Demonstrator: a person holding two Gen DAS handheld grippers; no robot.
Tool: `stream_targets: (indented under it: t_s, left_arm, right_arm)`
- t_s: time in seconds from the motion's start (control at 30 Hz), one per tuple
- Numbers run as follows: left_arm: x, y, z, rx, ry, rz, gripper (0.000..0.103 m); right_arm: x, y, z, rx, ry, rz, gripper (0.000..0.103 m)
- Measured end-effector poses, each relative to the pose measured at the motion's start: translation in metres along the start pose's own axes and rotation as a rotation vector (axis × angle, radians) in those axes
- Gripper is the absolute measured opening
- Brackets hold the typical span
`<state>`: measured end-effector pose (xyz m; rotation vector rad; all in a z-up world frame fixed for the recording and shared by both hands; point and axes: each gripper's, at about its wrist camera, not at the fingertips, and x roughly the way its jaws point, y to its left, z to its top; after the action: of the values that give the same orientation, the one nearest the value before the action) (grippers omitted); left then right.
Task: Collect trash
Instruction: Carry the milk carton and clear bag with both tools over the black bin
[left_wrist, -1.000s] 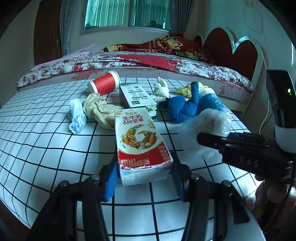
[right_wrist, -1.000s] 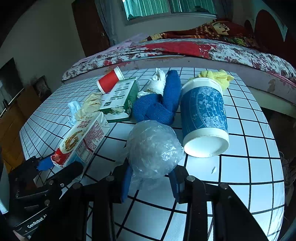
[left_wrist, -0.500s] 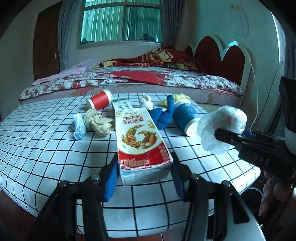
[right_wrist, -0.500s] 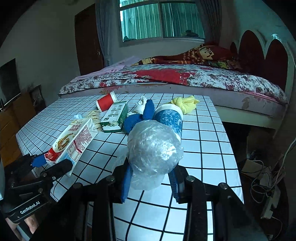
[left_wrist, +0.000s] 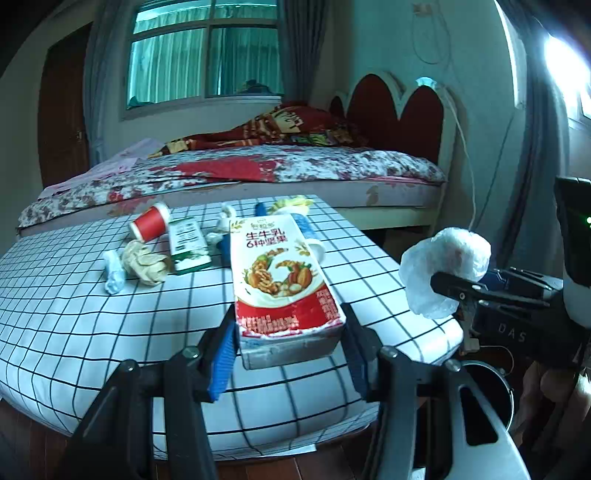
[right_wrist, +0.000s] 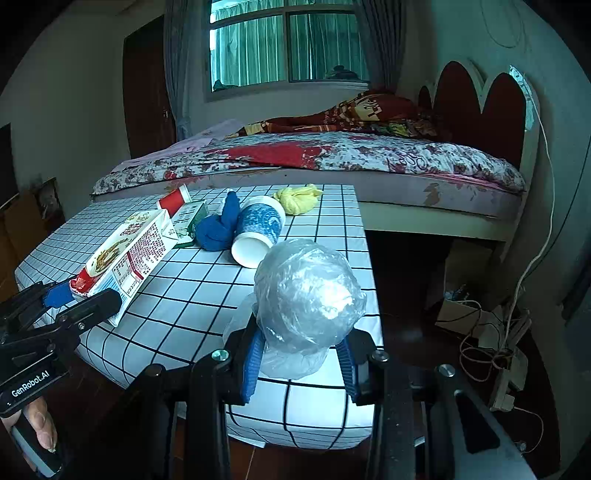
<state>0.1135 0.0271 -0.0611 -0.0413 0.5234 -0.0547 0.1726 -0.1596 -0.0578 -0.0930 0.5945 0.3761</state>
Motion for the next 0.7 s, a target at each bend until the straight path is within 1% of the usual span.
stream_targets:
  t_s: [0.4, 0.7]
  left_arm:
    - [-0.005, -0.072, 0.001, 0.097, -0.005, -0.111, 0.053]
    - [-0.005, -0.131, -0.005, 0.171, 0.007, -0.223, 0.052]
  right_arm:
    - [-0.044, -0.065, -0.026, 0.086, -0.005, -0.11, 0.038]
    - [-0.071, -0.109, -0.056, 0.136, 0.024, -0.179, 0.038]
